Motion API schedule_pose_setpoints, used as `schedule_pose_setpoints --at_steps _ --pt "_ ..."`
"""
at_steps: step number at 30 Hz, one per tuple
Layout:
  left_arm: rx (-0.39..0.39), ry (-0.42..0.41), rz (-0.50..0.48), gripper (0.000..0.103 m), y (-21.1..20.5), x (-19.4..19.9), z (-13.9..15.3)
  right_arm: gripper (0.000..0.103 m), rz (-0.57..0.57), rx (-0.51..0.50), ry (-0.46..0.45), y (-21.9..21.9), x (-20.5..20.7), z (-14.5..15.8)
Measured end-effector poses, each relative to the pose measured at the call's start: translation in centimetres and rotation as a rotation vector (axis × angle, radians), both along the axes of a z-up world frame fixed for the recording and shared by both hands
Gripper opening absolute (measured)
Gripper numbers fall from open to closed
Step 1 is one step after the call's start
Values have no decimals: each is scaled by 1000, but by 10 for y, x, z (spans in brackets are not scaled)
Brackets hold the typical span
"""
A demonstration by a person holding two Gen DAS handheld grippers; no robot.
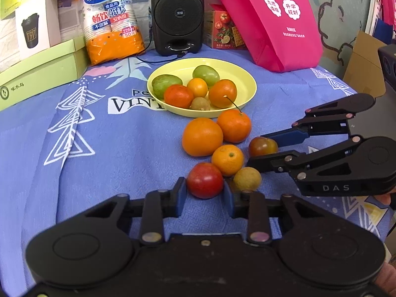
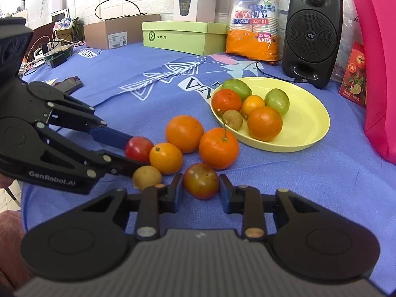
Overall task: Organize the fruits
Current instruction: 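Grasp the red tomato with the left tool while the right tool grasps a small dark red fruit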
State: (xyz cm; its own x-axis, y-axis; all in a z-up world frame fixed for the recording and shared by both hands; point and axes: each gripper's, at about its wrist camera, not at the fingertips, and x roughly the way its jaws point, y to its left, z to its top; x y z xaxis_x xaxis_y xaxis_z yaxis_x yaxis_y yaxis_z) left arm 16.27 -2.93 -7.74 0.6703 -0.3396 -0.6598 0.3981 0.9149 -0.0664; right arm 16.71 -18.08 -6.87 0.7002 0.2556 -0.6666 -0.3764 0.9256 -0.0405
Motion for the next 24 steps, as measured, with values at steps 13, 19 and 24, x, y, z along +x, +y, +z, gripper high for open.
schedule_pose_setpoints --at_steps 13,19,24 --pt "-14 -9 -1 31 4 -19 14 30 -23 20 -1 -12 -24 6" --pt "-18 -34 -5 31 1 -24 26 30 -39 21 -2 -18 -34 8" --pt "-23 -56 -25 31 -3 -23 36 30 -56 21 -11 -24 -44 13"
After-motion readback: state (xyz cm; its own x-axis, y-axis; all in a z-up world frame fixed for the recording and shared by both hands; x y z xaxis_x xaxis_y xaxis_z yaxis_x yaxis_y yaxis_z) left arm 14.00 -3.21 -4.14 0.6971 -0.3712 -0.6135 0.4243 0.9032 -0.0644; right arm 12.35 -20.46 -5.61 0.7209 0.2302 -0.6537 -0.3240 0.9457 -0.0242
